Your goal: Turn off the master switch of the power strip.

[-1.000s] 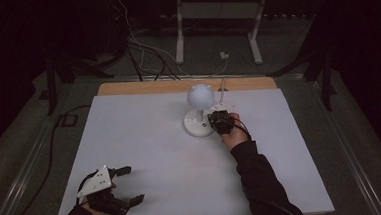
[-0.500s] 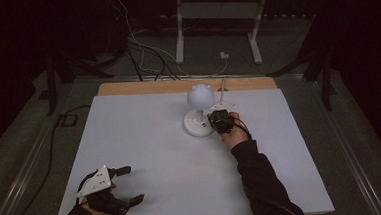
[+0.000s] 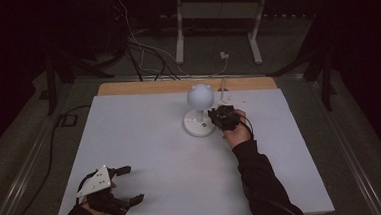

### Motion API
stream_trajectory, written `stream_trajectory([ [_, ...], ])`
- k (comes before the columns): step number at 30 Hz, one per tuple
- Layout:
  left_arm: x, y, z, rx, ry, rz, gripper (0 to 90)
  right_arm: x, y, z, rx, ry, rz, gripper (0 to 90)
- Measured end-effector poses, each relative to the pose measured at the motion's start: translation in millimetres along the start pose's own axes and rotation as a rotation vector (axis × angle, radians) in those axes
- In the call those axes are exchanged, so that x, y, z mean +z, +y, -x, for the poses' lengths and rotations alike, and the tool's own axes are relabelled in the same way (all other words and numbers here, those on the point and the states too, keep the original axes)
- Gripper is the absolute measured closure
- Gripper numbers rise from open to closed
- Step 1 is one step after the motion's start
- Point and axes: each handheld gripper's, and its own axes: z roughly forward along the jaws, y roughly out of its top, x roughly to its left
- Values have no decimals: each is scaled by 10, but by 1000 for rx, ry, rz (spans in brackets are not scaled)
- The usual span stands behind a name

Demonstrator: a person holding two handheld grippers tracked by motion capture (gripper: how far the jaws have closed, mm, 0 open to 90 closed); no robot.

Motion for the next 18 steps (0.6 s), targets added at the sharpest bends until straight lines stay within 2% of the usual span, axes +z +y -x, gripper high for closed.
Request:
stream_trajectory([
  [4,-9,2,0,-3,-2,5,4,-32,-12,-9,-9,6,27,575],
  [5,-11,2,-1,-2,-1,7,4,-32,-12,-9,-9,6,27,575],
  [6,-12,2,-4,-7,-3,13,4,-53,-33,2,-8,7,42,497],
  [9,-10,3,-4,-4,-5,12,3,-95,-59,23,2,5,40,365],
  [10,-9,3,-3,-2,-6,12,3,-95,-59,23,2,5,40,365],
  [11,-9,4,-2,-1,-6,10,4,-128,-68,41,0,20,25,271],
  [13,-8,4,-1,-1,-7,13,4,-156,-71,58,1,41,21,209],
  [14,-8,5,-2,-1,-6,14,4,-156,-71,58,1,41,21,209],
  [15,-8,4,-4,-1,-5,14,4,-192,-75,75,13,58,29,134],
  [18,-9,4,-3,-1,-4,13,4,-217,-73,91,20,72,10,96],
])
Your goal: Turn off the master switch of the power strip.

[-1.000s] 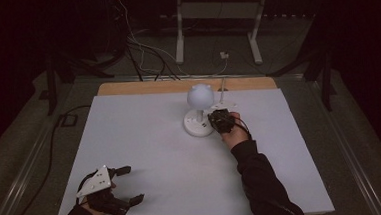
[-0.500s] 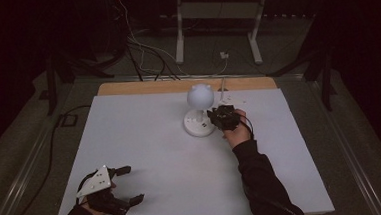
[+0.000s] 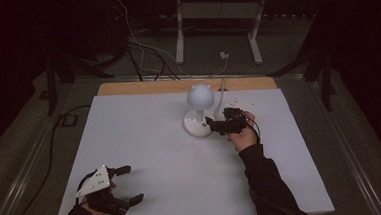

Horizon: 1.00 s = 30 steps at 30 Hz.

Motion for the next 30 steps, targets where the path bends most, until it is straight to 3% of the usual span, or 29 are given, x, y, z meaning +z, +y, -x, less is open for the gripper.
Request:
stream_trajectory([
  [1,1,0,1,0,0,0,3,-8,-2,3,-12,1,-9,56],
  [3,3,-1,1,-1,0,-1,4,-53,5,8,19,65,-25,0],
  [18,-1,-1,4,-1,-1,1,4,-363,-16,-63,-3,172,-58,0],
  [30,5,-3,5,-1,0,-5,4,-666,-243,-205,-55,258,-83,0],
])
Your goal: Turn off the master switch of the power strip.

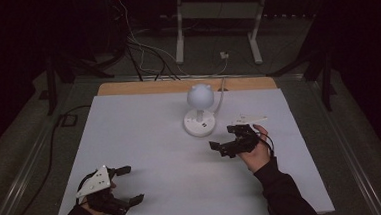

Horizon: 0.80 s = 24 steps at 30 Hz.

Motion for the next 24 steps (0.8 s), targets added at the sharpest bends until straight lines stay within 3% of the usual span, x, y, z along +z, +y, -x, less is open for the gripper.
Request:
stream_trajectory([
  [7,5,-2,4,1,-1,-2,4,-131,-241,-109,-17,21,1,0],
  [10,5,-1,5,2,-2,-3,4,-187,-327,-141,-35,33,-23,0],
  [23,9,-3,4,1,0,-7,3,-439,-717,-178,-26,25,-12,0],
  [24,9,-3,3,1,0,-8,4,-463,-773,-180,-43,11,-25,0],
])
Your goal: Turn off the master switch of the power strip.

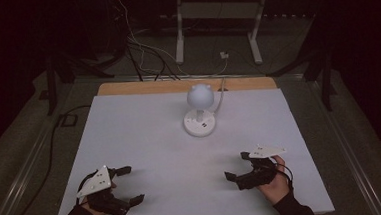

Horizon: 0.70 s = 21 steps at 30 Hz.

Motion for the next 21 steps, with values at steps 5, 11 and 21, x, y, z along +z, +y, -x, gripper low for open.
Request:
stream_trajectory([
  [5,0,0,2,1,0,-1,4,-54,-102,8,-14,-32,-10,0],
  [11,4,-1,1,0,0,-3,4,-146,-220,26,-28,-64,-32,0],
  [21,6,0,4,3,3,-5,4,-162,-277,63,-66,-74,-57,0],
])
